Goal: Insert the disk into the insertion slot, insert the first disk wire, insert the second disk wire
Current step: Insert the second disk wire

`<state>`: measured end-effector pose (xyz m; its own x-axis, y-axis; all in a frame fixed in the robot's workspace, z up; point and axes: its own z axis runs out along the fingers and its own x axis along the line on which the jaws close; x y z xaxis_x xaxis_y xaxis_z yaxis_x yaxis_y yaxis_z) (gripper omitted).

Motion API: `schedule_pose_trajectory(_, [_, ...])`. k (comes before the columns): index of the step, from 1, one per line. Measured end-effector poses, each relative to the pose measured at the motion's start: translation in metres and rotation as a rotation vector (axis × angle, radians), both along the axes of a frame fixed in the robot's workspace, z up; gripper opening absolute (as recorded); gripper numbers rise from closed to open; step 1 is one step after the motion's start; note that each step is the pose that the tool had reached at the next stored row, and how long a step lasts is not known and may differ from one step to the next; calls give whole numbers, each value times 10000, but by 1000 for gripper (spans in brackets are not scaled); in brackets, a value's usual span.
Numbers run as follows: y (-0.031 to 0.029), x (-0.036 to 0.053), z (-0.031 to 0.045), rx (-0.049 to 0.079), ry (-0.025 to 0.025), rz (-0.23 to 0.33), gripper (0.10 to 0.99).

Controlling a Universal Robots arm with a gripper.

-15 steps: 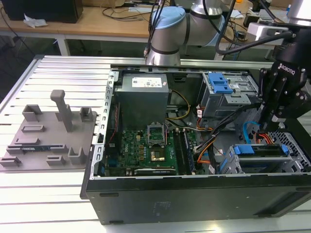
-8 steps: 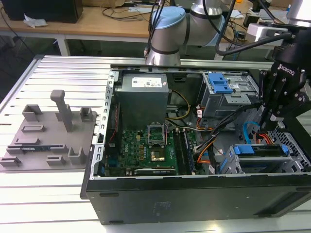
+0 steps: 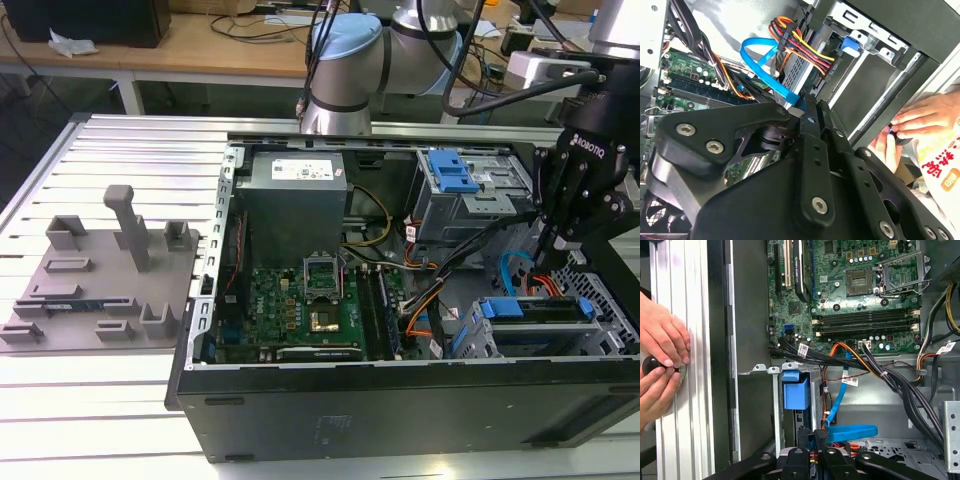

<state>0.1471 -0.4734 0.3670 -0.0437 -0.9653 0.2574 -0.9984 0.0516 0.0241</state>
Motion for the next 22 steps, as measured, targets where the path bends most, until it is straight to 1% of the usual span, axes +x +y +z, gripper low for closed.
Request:
schedule_pose_trajectory(1, [-5, 0, -3, 9, 0, 0, 161])
schedule_pose_trajectory(3, [-32, -1, -3, 71, -10, -1, 161])
schedule_pose_trajectory(5, [-71, -1, -3, 214, -37, 0, 161])
schedule_pose_trajectory(7, [-113, -1, -4, 471, -64, -1, 161])
schedule_pose_trajectory(8, [-145, -1, -4, 678, -94, -1, 161])
schedule_pose_trajectory(9, [-173, -1, -3, 848, -132, -1, 161])
schedule_pose_trajectory(10, [-213, -1, -4, 1049, -199, 1, 161])
schedule_pose_trajectory(12, [-255, -1, -4, 1217, -257, 3, 161])
schedule_pose_trajectory(13, [-274, -1, -5, 1308, -278, 3, 161])
schedule_pose_trajectory(14, [-301, 0, -5, 1435, -296, 4, 161])
schedule_pose_trajectory(15, [-339, -1, -7, 1617, -318, 1, 161])
schedule_pose_trajectory(16, [-375, -1, -9, 1792, -335, 0, 161])
schedule_pose_trajectory(18, [-422, -1, -14, 1971, -347, -2, 161])
schedule_pose_trajectory(20, [-498, -2, -52, 2187, -350, -5, 161])
schedule_pose_trajectory(21, [-503, -3, -68, 2272, -349, -6, 161])
schedule_pose_trajectory(22, [-508, -3, -79, 2427, -349, -5, 161])
